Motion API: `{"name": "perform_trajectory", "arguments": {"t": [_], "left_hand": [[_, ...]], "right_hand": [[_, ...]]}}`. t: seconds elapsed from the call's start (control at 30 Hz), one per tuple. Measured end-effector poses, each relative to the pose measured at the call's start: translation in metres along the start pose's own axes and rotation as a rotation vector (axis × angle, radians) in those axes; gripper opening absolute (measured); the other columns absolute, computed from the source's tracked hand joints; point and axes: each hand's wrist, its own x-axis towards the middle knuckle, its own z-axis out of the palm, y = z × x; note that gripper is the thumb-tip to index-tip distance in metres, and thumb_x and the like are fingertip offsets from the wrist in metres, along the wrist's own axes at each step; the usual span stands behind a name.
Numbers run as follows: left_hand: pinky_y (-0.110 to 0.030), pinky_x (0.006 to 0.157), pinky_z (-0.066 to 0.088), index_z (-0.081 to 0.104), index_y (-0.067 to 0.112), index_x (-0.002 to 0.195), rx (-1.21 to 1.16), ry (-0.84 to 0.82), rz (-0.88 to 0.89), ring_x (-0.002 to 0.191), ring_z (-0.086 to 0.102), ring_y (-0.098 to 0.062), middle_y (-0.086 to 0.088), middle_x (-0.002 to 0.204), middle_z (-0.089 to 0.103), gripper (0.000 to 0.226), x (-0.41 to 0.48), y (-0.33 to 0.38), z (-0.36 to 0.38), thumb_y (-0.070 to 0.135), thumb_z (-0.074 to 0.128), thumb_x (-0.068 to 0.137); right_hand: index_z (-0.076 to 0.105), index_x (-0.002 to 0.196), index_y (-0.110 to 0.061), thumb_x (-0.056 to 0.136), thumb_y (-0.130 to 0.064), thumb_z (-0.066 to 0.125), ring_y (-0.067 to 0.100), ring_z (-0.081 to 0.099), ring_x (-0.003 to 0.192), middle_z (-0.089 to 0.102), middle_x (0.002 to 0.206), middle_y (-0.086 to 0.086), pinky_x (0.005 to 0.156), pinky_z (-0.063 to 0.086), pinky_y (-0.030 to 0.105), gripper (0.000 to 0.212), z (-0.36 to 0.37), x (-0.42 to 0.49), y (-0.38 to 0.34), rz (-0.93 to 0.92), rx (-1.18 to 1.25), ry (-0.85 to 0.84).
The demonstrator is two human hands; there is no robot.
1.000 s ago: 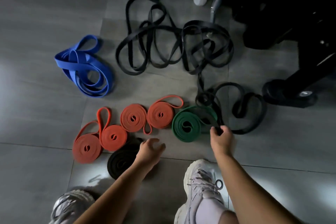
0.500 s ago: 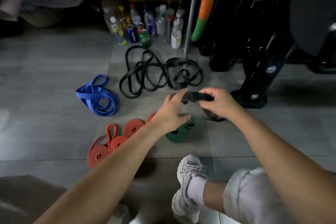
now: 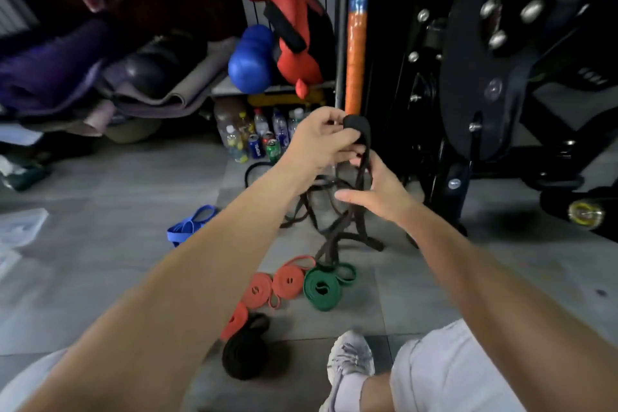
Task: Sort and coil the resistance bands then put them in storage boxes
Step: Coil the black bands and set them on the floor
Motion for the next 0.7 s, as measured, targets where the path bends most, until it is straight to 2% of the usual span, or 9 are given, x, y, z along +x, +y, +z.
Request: {"name": "perform_trajectory", "arguments": {"t": [0.1, 0.17, 0.23, 0.3, 0.4, 0.47, 0.57, 0.63, 0.7], "left_hand": [[-0.022, 0.062, 0.056, 0.05, 0.011, 0.086, -0.258, 0.105, 0.02, 0.06, 0.068, -0.015, -0.007, 0.071, 0.067, 0.015, -0.006, 0.024, -0.008, -0.003, 0.053, 0.09], [-0.023, 0.064, 0.057, 0.05, 0.014, 0.084, -0.381, 0.179, 0.049, 0.064, 0.069, -0.017, -0.006, 0.073, 0.07, 0.017, -0.01, 0.036, -0.024, -0.002, 0.053, 0.091], [-0.024, 0.065, 0.057, 0.05, 0.014, 0.084, -0.45, 0.231, 0.08, 0.066, 0.07, -0.018, -0.005, 0.075, 0.071, 0.017, -0.015, 0.041, -0.042, -0.001, 0.054, 0.091], [-0.025, 0.067, 0.057, 0.049, 0.014, 0.088, -0.477, 0.259, 0.095, 0.069, 0.071, -0.019, -0.008, 0.083, 0.07, 0.014, -0.019, 0.044, -0.056, 0.001, 0.055, 0.091], [-0.026, 0.07, 0.057, 0.049, 0.013, 0.094, -0.46, 0.274, 0.111, 0.075, 0.072, -0.02, -0.009, 0.088, 0.069, 0.013, -0.024, 0.048, -0.071, 0.002, 0.056, 0.091], [-0.024, 0.069, 0.056, 0.049, 0.011, 0.1, -0.425, 0.267, 0.114, 0.078, 0.072, -0.021, -0.009, 0.091, 0.069, 0.013, -0.028, 0.051, -0.077, 0.003, 0.055, 0.091], [-0.023, 0.069, 0.055, 0.052, 0.013, 0.1, -0.402, 0.236, 0.125, 0.086, 0.072, -0.022, -0.007, 0.092, 0.072, 0.013, -0.037, 0.055, -0.085, 0.005, 0.057, 0.091], [-0.024, 0.071, 0.056, 0.053, 0.015, 0.096, -0.396, 0.227, 0.121, 0.089, 0.071, -0.022, -0.007, 0.095, 0.071, 0.013, -0.044, 0.057, -0.091, 0.006, 0.059, 0.09], [-0.025, 0.071, 0.057, 0.053, 0.016, 0.092, -0.383, 0.226, 0.104, 0.087, 0.071, -0.022, -0.009, 0.099, 0.068, 0.012, -0.052, 0.058, -0.097, 0.006, 0.06, 0.089]], "right_hand": [[0.053, 0.082, -0.036, 0.076, -0.035, 0.074, 0.01, 0.058, 0.082, 0.06, 0.08, -0.016, 0.065, 0.041, 0.022, 0.022, 0.002, 0.002, 0.003, 0.07, -0.084, 0.135], [0.053, 0.076, -0.029, 0.078, -0.04, 0.071, 0.014, 0.06, 0.076, 0.063, 0.078, -0.008, 0.06, 0.043, 0.026, 0.021, -0.006, 0.0, 0.007, 0.148, -0.165, 0.15], [0.054, 0.079, -0.027, 0.08, -0.035, 0.071, 0.017, 0.065, 0.079, 0.067, 0.083, -0.001, 0.067, 0.05, 0.031, 0.018, -0.015, 0.0, 0.002, 0.165, -0.113, 0.15], [0.056, 0.081, -0.023, 0.082, -0.022, 0.072, 0.015, 0.068, 0.074, 0.07, 0.078, 0.001, 0.072, 0.055, 0.036, 0.016, -0.024, 0.003, -0.017, 0.081, 0.045, 0.179], [0.055, 0.079, -0.022, 0.084, -0.007, 0.068, 0.001, 0.064, 0.059, 0.067, 0.064, -0.008, 0.062, 0.054, 0.024, 0.02, -0.035, 0.009, -0.065, -0.097, 0.24, 0.242], [0.057, 0.083, -0.025, 0.086, -0.009, 0.065, 0.0, 0.063, 0.069, 0.067, 0.073, -0.01, 0.071, 0.052, 0.021, 0.018, -0.042, 0.011, -0.101, -0.205, 0.321, 0.298], [0.062, 0.091, -0.029, 0.09, -0.019, 0.06, 0.007, 0.062, 0.088, 0.066, 0.088, -0.01, 0.084, 0.049, 0.025, 0.01, -0.047, 0.008, -0.15, -0.297, 0.442, 0.337], [0.064, 0.093, -0.025, 0.093, -0.02, 0.055, 0.01, 0.064, 0.078, 0.067, 0.082, -0.008, 0.071, 0.052, 0.028, 0.01, -0.043, 0.003, -0.171, -0.304, 0.543, 0.269], [0.064, 0.093, -0.021, 0.095, -0.016, 0.054, 0.005, 0.062, 0.062, 0.067, 0.069, -0.011, 0.057, 0.051, 0.022, 0.011, -0.033, -0.005, -0.18, -0.296, 0.548, 0.188]]}}
